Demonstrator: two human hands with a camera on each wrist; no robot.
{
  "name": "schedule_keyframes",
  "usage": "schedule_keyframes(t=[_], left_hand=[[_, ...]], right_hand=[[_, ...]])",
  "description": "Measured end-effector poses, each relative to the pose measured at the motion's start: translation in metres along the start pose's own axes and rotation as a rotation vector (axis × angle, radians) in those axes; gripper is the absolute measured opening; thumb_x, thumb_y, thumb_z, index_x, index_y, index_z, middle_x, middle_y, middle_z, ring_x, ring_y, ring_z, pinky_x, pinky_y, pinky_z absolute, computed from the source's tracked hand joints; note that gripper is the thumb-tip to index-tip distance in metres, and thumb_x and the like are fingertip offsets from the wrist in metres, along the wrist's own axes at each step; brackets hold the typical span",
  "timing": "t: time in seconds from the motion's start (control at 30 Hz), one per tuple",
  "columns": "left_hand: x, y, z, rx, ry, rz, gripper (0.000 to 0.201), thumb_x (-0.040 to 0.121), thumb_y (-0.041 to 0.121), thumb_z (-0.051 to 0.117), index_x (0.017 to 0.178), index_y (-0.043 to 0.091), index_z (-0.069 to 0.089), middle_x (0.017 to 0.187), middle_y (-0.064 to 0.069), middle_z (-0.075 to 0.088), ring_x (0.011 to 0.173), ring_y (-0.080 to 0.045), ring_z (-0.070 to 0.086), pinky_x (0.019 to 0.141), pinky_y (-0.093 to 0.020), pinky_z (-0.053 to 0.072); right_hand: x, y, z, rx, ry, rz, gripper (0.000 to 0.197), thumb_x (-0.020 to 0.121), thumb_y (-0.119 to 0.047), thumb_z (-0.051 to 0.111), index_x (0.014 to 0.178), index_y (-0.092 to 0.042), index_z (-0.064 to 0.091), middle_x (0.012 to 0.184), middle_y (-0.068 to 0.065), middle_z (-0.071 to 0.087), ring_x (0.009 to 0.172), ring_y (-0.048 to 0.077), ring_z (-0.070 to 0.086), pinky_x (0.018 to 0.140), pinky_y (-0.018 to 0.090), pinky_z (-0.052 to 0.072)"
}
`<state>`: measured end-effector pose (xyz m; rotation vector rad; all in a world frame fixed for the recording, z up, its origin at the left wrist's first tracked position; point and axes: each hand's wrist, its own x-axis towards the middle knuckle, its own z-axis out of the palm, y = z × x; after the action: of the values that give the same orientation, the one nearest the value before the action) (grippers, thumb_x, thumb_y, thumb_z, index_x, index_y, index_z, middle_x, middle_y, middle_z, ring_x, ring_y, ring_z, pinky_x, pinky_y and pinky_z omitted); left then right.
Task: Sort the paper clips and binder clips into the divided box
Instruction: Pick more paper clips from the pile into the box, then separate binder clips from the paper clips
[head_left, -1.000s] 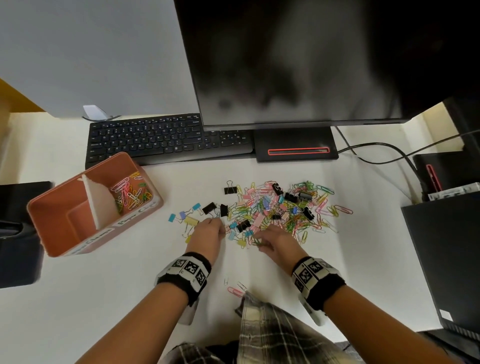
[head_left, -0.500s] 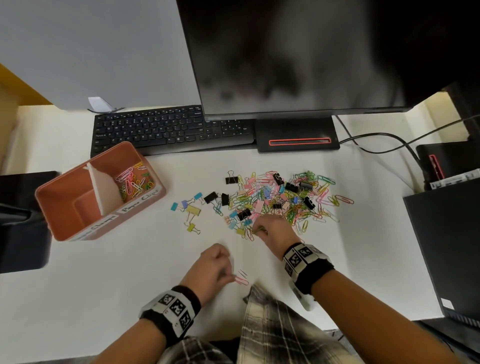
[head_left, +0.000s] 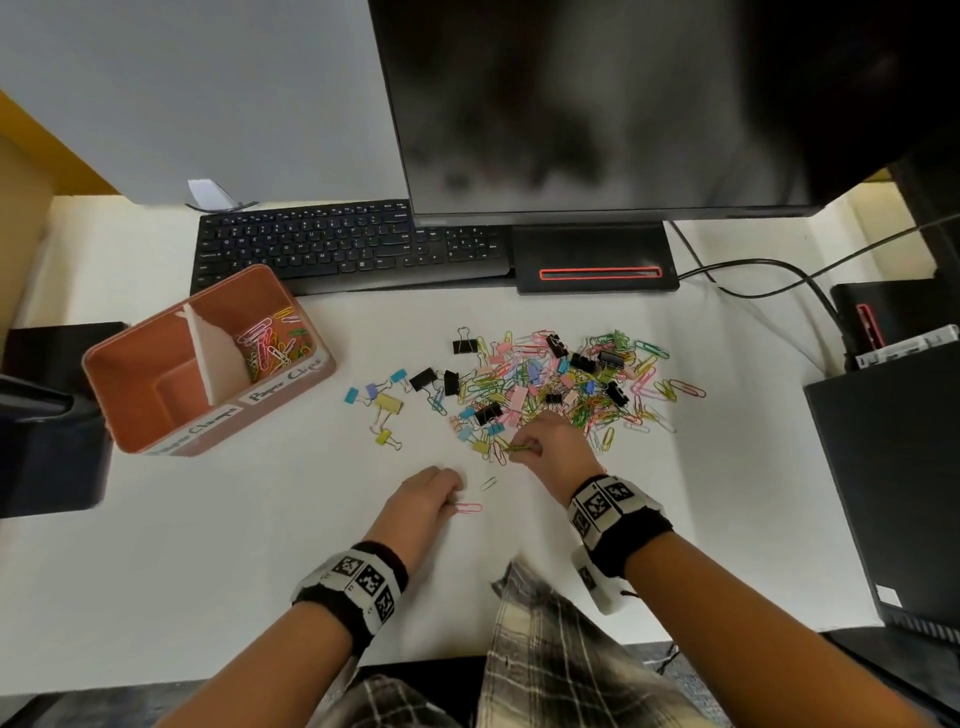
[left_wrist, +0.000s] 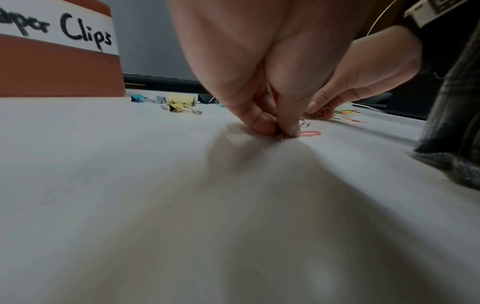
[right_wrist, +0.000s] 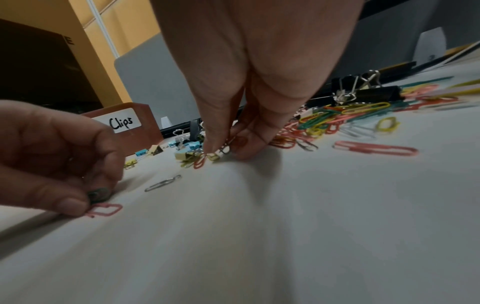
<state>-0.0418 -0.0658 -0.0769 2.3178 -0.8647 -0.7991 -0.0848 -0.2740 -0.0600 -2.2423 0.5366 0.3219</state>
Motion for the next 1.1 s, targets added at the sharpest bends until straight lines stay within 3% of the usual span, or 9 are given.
schedule_keyframes(t=[0.17,0.3,0.4,0.5,0.67,0.77,0.87,1.0,1.1], left_hand=[[0.002,-0.009,-0.007,0.002,0.021,-0.025,0.007,0.082,0.006,0.063,0.089,0.006,0.064,0.088,-0.008,0.062,0.085,-0.024,0.055,0.079,-0.032,0.044],[0.0,-0.01,-0.008,0.099,0.034,-0.017,0.005,0.081,0.006,0.064,0.086,0.006,0.064,0.083,-0.011,0.062,0.082,-0.027,0.054,0.076,-0.03,0.041],[-0.001,-0.007,-0.007,0.193,0.01,0.011,0.006,0.085,0.005,0.057,0.089,0.007,0.062,0.089,-0.012,0.059,0.085,-0.029,0.053,0.075,-0.029,0.038],[-0.002,-0.009,-0.007,0.243,0.019,0.043,0.012,0.084,0.001,0.055,0.09,0.01,0.059,0.093,-0.011,0.056,0.084,-0.028,0.053,0.074,-0.034,0.047],[-0.001,-0.006,-0.01,0.194,0.024,0.008,0.008,0.081,0.0,0.06,0.083,0.008,0.061,0.085,-0.01,0.058,0.075,-0.028,0.056,0.067,-0.033,0.048],[-0.002,0.002,-0.029,-0.011,0.126,-0.076,0.006,0.089,0.009,0.054,0.086,0.007,0.058,0.085,-0.004,0.056,0.079,-0.018,0.05,0.068,-0.017,0.037],[-0.007,0.004,-0.074,-0.134,0.34,-0.152,0.004,0.087,0.012,0.058,0.084,0.013,0.059,0.081,0.001,0.058,0.071,-0.007,0.051,0.064,-0.006,0.036],[-0.005,-0.009,-0.154,-0.195,0.55,-0.236,0.007,0.083,0.014,0.065,0.08,0.014,0.059,0.077,0.002,0.062,0.069,-0.005,0.055,0.064,-0.014,0.041],[0.004,-0.022,-0.197,-0.194,0.643,-0.329,0.007,0.081,0.012,0.067,0.083,0.01,0.061,0.071,0.007,0.059,0.065,0.0,0.052,0.055,-0.003,0.038]], right_hand=[[0.001,-0.017,0.014,-0.078,-0.05,-0.029,0.011,0.079,-0.006,0.066,0.089,-0.001,0.063,0.113,0.011,0.053,0.087,0.019,0.052,0.082,0.025,0.043],[0.012,-0.028,0.012,-0.182,-0.159,0.046,0.014,0.086,-0.006,0.059,0.098,-0.002,0.063,0.109,0.014,0.061,0.1,0.028,0.057,0.089,0.032,0.046],[0.012,-0.028,0.011,-0.155,-0.128,0.091,0.009,0.084,-0.007,0.06,0.093,-0.007,0.062,0.095,0.01,0.066,0.089,0.025,0.06,0.085,0.034,0.051],[0.007,-0.027,0.013,-0.119,-0.079,0.094,0.015,0.084,-0.008,0.062,0.099,-0.009,0.061,0.086,0.001,0.058,0.084,0.021,0.056,0.083,0.03,0.049],[0.006,-0.032,0.008,-0.221,-0.131,0.046,0.017,0.087,-0.011,0.056,0.097,-0.005,0.068,0.103,0.012,0.068,0.096,0.027,0.062,0.087,0.033,0.051],[0.003,-0.032,0.003,-0.207,-0.118,0.017,0.016,0.086,-0.009,0.055,0.09,-0.003,0.069,0.098,0.01,0.067,0.088,0.023,0.062,0.083,0.032,0.051],[0.002,-0.048,-0.006,-0.14,-0.067,-0.03,0.012,0.086,-0.012,0.057,0.091,-0.012,0.068,0.082,-0.004,0.057,0.069,0.005,0.051,0.072,0.024,0.043],[0.02,-0.122,-0.013,-0.073,-0.03,-0.263,0.012,0.087,-0.016,0.059,0.094,-0.013,0.068,0.092,0.001,0.064,0.082,0.012,0.056,0.078,0.023,0.045],[0.052,-0.186,0.0,-0.03,-0.014,-0.374,0.01,0.086,-0.017,0.06,0.093,-0.014,0.067,0.094,0.003,0.062,0.081,0.013,0.055,0.076,0.022,0.043]])
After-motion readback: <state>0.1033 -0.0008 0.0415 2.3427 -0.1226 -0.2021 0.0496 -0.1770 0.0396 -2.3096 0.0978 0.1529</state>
